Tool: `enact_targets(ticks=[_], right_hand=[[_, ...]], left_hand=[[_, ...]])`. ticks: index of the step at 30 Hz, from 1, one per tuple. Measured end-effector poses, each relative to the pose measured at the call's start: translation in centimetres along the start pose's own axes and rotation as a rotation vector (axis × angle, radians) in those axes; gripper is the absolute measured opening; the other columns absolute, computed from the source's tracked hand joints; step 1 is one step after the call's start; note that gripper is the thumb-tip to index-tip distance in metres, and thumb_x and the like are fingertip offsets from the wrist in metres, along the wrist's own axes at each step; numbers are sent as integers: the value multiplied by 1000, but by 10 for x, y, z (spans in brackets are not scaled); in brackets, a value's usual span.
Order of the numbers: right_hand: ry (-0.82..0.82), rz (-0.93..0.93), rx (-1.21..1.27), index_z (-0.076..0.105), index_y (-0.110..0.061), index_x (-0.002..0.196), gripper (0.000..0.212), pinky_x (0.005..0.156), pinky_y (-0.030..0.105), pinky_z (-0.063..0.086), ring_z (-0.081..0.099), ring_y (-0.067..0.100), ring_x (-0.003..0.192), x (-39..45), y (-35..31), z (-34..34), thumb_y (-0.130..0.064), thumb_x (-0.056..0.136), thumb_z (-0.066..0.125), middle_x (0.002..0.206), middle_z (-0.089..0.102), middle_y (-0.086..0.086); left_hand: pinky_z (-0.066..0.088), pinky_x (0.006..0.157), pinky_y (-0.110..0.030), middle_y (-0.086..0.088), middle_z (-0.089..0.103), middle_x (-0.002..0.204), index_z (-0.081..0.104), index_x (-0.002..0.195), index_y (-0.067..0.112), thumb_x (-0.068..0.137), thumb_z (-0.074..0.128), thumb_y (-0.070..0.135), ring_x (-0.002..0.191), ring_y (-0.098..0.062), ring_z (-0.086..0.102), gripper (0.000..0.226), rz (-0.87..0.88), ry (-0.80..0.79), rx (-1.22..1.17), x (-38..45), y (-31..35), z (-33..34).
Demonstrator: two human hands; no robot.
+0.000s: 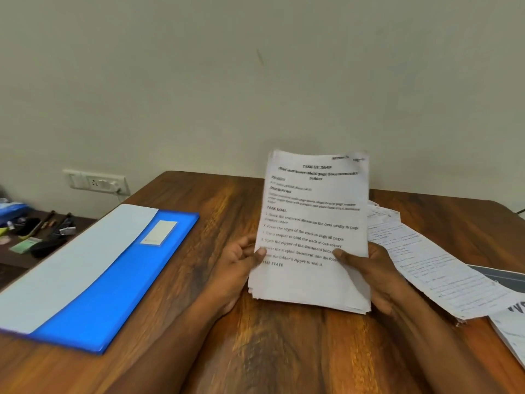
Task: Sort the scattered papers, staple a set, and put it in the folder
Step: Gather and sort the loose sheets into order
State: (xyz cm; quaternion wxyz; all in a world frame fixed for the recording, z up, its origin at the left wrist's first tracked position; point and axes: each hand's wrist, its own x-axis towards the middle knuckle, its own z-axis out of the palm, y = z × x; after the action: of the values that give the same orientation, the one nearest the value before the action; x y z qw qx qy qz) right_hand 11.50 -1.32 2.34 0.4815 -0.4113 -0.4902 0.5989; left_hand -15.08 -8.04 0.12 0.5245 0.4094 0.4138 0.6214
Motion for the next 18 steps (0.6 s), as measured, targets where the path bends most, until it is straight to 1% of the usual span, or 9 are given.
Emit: enact_targets(ticks=[2, 4, 6, 8, 10, 12, 14, 16, 18], right_hand=[[62, -6, 50, 72, -7, 121, 39, 96, 47, 59, 76, 30, 107, 5, 0, -10, -4, 83, 80, 116, 79, 10], [107, -16, 94, 71, -7, 124, 46, 104, 53, 54, 74, 32, 110, 10, 1, -18, -6, 79, 82, 118, 78, 11], [126, -40, 131, 71, -4, 125, 63, 108, 57, 50, 71, 35, 115, 12, 2, -22, -14, 66, 91, 122, 76, 13], [127, -54, 128, 72, -5, 125, 87, 109, 58, 49, 70, 36, 117, 14, 5, -23, -27, 46, 102, 122, 76, 13], [114, -63, 114, 72, -6, 124, 101, 108, 57, 50, 71, 35, 116, 15, 7, -25, -37, 33, 106, 122, 76, 13], [102, -72, 118, 73, -7, 124, 108, 107, 56, 51, 72, 35, 115, 16, 9, -25, -43, 27, 106, 121, 76, 13], [98, -75, 114, 73, -7, 123, 98, 107, 56, 51, 72, 35, 115, 16, 9, -24, -40, 36, 106, 121, 77, 13], [104, -77, 124, 73, -7, 123, 73, 108, 58, 50, 72, 36, 114, 15, 8, -24, -25, 57, 99, 120, 77, 13], [114, -74, 123, 73, -6, 122, 67, 108, 59, 50, 72, 36, 114, 15, 8, -24, -21, 59, 91, 119, 77, 12]], left_hand=[[64, 83, -36, -22, 73, 123, 63, 133, 4, 98, 61, 2, 104, -31, 75, 34, -16, -41, -42, 0, 2, -2], [66, 77, -37, -26, 70, 127, 61, 137, 3, 95, 67, 1, 98, -31, 76, 43, -30, -129, -109, -1, 6, -5], [66, 78, -40, -27, 66, 132, 58, 142, 5, 90, 72, -1, 108, -39, 72, 54, -27, -204, -111, -3, 8, -8], [66, 79, -42, -27, 65, 133, 57, 143, 7, 87, 73, -6, 118, -44, 67, 59, -13, -226, -91, -4, 9, -6], [67, 76, -41, -25, 68, 130, 57, 142, 9, 85, 73, -10, 115, -41, 69, 63, 7, -204, -53, -6, 10, -3], [67, 74, -40, -24, 70, 127, 56, 142, 12, 83, 74, -12, 105, -36, 74, 66, 32, -181, -19, -8, 11, -1], [67, 73, -39, -23, 71, 125, 55, 142, 13, 82, 75, -12, 98, -32, 76, 68, 40, -166, -8, -9, 12, 0], [67, 73, -40, -22, 72, 124, 54, 143, 15, 83, 75, -11, 99, -33, 76, 68, 41, -152, 2, -9, 12, 0], [67, 73, -40, -22, 73, 122, 55, 142, 16, 85, 74, -9, 104, -38, 75, 65, 38, -137, 3, -9, 11, 0]])
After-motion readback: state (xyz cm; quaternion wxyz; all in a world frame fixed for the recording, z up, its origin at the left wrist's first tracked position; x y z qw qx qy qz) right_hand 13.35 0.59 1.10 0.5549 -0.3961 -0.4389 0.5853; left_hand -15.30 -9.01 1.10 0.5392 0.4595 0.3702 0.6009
